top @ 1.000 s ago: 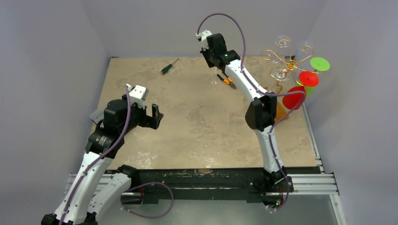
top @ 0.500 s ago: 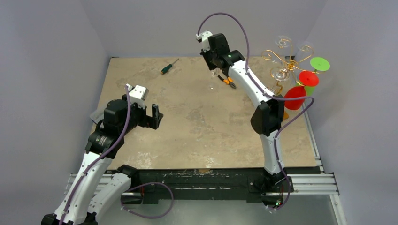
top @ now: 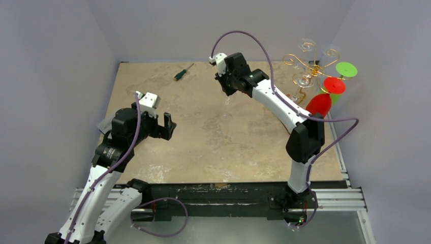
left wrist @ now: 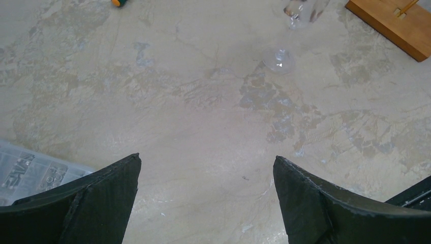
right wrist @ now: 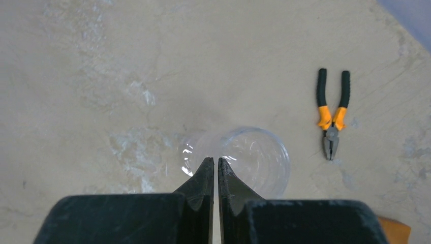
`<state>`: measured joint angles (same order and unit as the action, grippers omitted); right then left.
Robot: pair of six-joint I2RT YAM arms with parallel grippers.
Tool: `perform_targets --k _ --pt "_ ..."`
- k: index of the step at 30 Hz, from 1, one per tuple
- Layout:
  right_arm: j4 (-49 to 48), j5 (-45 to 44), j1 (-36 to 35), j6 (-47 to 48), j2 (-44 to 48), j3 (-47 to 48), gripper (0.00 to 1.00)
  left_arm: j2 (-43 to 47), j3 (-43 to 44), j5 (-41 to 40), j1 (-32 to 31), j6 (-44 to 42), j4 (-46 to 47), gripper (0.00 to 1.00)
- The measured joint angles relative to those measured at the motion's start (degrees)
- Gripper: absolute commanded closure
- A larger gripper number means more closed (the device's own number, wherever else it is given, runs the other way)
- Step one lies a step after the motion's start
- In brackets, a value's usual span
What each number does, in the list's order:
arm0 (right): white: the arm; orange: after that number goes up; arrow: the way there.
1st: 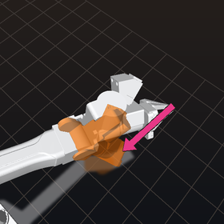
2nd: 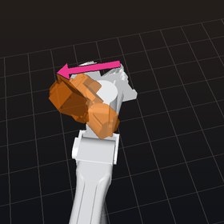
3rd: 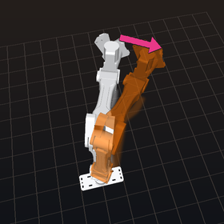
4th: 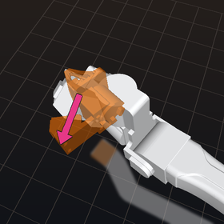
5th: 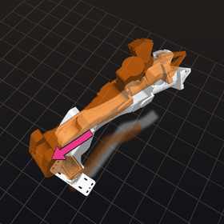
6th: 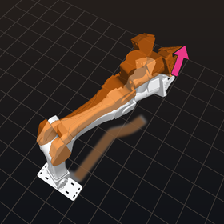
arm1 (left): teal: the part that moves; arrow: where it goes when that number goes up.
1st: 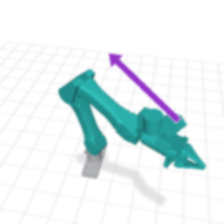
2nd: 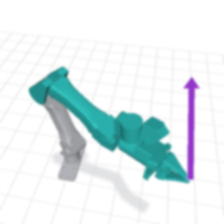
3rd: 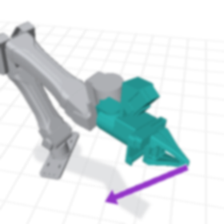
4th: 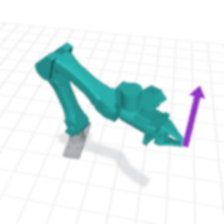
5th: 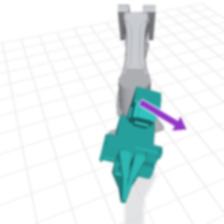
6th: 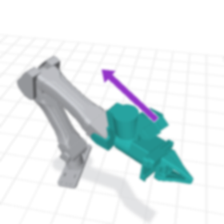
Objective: Place the wine glass upside down on the wine glass rack
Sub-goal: Pick up the wine glass at the center of the board, then turn the wine glass upside down at the wine rack.
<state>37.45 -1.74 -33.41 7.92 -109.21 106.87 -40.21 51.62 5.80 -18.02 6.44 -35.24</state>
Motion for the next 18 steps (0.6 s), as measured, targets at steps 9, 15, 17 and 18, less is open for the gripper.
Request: perform_targets --k 9,15,17,18 --pt "-1.11 3.08 -1.7 1.62 7.98 -10.43 1.0 0.0 0.0 0.02 0.0 0.0 0.0 0.02" --pt "-0.9 4.35 -1.95 2.4 8.33 -11.13 0.93 0.0 0.0 0.02 0.02 0.0 0.0 0.02" --pt "-0.92 4.55 -1.95 2.6 8.33 -11.13 0.88 0.0 0.0 0.02 0.0 0.0 0.0 0.02" --pt "-0.92 4.63 -1.95 2.64 8.33 -11.13 0.86 0.0 0.0 0.02 0.0 0.0 0.0 0.02"
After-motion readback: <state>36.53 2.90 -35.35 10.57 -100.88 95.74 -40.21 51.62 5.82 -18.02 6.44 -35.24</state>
